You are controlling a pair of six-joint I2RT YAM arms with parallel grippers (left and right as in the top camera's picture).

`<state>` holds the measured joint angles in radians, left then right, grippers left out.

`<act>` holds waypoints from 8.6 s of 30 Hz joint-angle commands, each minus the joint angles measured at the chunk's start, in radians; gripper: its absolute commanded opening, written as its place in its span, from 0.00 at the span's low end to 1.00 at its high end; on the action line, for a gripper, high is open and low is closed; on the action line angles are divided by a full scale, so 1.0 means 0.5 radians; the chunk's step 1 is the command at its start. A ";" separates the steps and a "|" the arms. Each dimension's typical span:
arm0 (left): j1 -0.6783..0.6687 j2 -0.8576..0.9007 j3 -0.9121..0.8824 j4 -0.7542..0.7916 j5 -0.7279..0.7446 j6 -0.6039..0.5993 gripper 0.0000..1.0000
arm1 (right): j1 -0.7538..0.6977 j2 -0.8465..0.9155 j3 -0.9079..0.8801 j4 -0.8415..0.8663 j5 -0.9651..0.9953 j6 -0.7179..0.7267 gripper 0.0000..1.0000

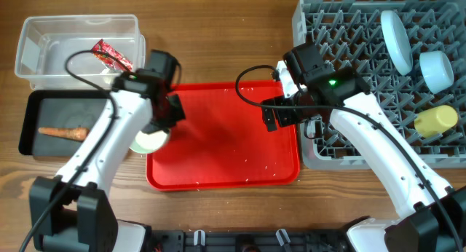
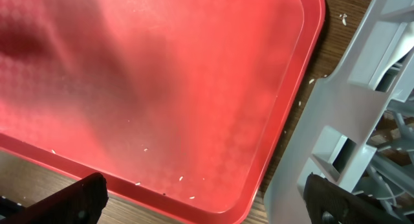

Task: Sort waste into correct bins and load items into the dishwasher rack
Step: 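Carry the rice bowl with the left gripper over the black tray, then tip the bowl with the left gripper to pour rice onto black tray, then bring the empty bowl back and set it on the red tray, then grasp the empty bowl rim with the right gripper, then carry the bowl with the right gripper and place it in the dish rack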

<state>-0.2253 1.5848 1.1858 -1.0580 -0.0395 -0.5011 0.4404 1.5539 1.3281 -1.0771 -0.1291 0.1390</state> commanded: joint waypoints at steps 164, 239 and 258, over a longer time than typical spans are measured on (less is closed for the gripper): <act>0.907 -0.446 -0.278 0.409 0.861 0.365 0.70 | 0.157 0.507 -0.026 0.771 -0.426 0.520 0.83; 0.905 -0.446 -0.278 0.386 0.860 0.365 0.72 | -0.402 0.655 0.010 0.706 2.440 0.201 0.05; 0.906 -0.446 -0.278 0.402 0.860 0.365 0.74 | -0.404 0.657 0.009 0.628 2.879 0.250 0.04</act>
<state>0.2237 1.3575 1.0500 -0.8600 0.3866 -0.3206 0.2352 1.8637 1.3415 -0.7475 1.3621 0.2527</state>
